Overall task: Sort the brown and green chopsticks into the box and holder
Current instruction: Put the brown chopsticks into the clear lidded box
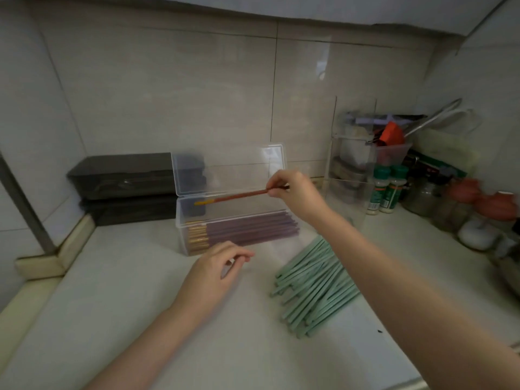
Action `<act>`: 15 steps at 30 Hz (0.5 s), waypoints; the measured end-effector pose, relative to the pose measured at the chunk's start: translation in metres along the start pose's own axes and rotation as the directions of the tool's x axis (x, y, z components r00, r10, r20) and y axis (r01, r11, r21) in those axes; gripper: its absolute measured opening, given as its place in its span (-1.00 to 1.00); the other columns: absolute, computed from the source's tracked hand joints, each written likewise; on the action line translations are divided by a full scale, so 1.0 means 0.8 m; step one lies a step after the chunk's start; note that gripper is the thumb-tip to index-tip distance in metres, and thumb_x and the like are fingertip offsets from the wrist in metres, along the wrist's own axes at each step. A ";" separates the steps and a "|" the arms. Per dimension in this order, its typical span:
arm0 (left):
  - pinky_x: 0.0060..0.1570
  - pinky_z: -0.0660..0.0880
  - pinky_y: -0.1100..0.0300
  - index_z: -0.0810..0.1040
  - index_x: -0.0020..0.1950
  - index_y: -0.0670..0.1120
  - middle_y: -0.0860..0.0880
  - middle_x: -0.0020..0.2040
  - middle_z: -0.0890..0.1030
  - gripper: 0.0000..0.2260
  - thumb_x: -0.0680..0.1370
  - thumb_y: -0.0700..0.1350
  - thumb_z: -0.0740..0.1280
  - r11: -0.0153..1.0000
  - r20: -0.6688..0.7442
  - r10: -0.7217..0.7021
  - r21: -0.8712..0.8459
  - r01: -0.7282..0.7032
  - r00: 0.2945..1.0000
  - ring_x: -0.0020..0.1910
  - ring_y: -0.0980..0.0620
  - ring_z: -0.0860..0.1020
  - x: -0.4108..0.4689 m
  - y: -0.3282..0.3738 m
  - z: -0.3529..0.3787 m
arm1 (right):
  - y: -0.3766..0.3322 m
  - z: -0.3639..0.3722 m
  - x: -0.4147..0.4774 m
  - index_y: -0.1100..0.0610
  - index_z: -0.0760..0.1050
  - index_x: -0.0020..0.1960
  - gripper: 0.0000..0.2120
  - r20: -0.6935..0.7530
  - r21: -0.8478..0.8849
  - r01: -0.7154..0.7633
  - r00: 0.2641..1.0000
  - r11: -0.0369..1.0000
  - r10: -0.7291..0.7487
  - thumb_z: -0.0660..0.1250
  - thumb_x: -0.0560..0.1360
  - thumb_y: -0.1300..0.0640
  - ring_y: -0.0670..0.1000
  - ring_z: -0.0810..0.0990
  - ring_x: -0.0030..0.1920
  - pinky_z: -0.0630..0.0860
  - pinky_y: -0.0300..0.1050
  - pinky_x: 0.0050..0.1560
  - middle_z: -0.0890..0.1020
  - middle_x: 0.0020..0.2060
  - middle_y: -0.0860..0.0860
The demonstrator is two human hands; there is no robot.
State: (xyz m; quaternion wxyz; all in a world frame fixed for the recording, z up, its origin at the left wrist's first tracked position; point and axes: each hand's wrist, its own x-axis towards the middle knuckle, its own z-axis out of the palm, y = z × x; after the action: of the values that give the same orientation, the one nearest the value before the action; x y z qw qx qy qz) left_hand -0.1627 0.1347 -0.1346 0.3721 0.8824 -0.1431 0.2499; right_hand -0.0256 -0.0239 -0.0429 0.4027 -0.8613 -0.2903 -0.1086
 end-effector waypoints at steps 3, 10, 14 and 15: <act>-0.08 0.38 0.44 0.62 -0.04 0.03 0.20 -0.14 0.56 -0.75 0.49 0.06 0.18 0.999 0.023 -0.030 -0.024 0.030 0.999 -0.11 0.25 0.53 -0.004 -0.004 0.001 | 0.014 0.027 0.001 0.25 0.61 -0.05 -0.90 0.128 -0.041 -0.003 0.992 0.999 0.008 0.32 0.49 0.30 -0.08 0.53 -0.11 0.34 -0.39 -0.16 0.67 -0.09 0.11; -0.10 0.41 0.41 0.62 -0.05 0.01 0.16 -0.15 0.58 -0.79 0.50 0.01 0.21 0.999 0.003 -0.040 -0.032 0.040 0.999 -0.12 0.26 0.53 0.000 -0.009 0.001 | 0.032 0.042 -0.027 0.21 0.59 0.05 -0.77 0.208 -0.004 -0.038 0.977 0.999 0.038 0.39 0.46 0.10 -0.09 0.55 -0.01 0.35 -0.40 -0.04 0.64 0.00 0.04; -0.10 0.37 0.47 0.62 -0.02 0.02 0.19 -0.13 0.56 -0.75 0.50 0.05 0.18 1.000 0.052 -0.018 -0.024 0.019 0.998 -0.12 0.27 0.52 -0.001 -0.003 0.006 | 0.031 0.053 -0.032 0.21 0.61 -0.02 -0.86 0.144 0.044 -0.020 0.990 0.999 0.014 0.39 0.46 0.18 -0.04 0.60 -0.07 0.46 -0.19 0.10 0.68 -0.12 0.06; -0.09 0.37 0.46 0.61 -0.02 0.03 0.19 -0.12 0.56 -0.75 0.49 0.06 0.18 1.000 0.066 -0.014 -0.024 0.016 0.998 -0.11 0.27 0.51 -0.002 -0.002 0.007 | 0.028 0.056 -0.036 0.21 0.61 -0.02 -0.86 0.131 0.045 -0.017 0.991 0.999 0.011 0.39 0.46 0.17 -0.04 0.61 -0.09 0.48 -0.14 0.12 0.69 -0.14 0.06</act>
State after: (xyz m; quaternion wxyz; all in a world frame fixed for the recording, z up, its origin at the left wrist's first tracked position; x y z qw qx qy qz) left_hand -0.1614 0.1322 -0.1399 0.3799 0.8866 -0.1518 0.2159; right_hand -0.0375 -0.0137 -0.0983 0.4034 -0.8590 -0.3125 -0.0426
